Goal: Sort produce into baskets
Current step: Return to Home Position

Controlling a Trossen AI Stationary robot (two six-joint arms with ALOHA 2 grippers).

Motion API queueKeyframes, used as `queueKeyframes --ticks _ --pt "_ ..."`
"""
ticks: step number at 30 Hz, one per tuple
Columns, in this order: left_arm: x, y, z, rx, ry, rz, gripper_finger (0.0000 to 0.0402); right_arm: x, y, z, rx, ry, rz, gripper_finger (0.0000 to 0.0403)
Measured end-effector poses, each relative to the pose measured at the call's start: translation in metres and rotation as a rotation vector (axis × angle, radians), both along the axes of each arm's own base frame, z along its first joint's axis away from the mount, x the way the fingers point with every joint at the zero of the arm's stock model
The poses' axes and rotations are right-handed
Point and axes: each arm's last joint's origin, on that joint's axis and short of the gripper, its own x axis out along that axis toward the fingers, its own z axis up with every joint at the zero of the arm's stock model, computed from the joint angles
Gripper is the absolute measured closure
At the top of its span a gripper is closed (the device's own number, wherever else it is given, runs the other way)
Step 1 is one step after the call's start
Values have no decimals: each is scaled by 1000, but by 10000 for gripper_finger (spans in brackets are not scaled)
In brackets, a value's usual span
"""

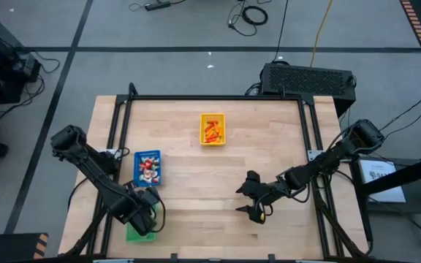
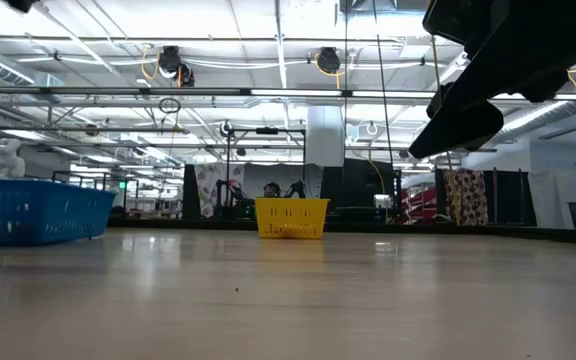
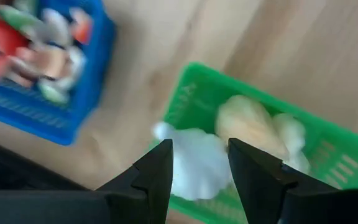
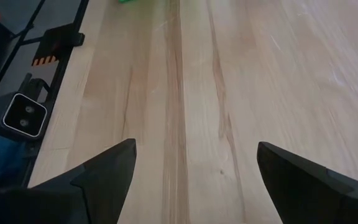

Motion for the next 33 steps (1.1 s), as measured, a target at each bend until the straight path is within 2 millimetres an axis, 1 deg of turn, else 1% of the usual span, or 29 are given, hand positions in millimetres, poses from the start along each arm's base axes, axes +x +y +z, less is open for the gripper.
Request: queueKeyframes --ticks 3,7,9,12,14,16,18,21,24,26,28,31,33 --pt "0 4 12 64 -33 -35 240 1 1 2 11 -20 0 78" --pt "4 5 30 140 -183 -125 240 4 2 6 37 -68 0 78" --pt "7 5 35 201 -256 -176 239 5 3 9 47 -99 -7 78" --pt "16 4 37 305 -428 -249 239 8 2 14 38 -169 -64 78" --pt "25 1 35 362 -538 -312 239 10 1 17 12 -214 -91 78" --pt "36 1 32 372 -592 -398 239 13 0 21 -11 -269 -84 78" --pt "49 6 27 388 -637 -452 239 16 -1 27 -24 -331 -68 78" --pt "70 16 22 420 -722 -501 239 21 -3 37 -74 -441 -40 78" --pt "92 30 23 405 -823 -579 239 25 -7 46 -137 -537 -23 78" --pt "104 43 23 397 -866 -630 239 28 -13 51 -172 -589 -31 78" --pt "114 59 28 417 -892 -645 239 30 -22 56 -211 -617 -51 78" --pt "121 89 40 446 -916 -632 239 30 -39 65 -252 -624 -77 82" --pt "119 109 51 462 -923 -611 239 26 -52 77 -268 -637 -84 93"
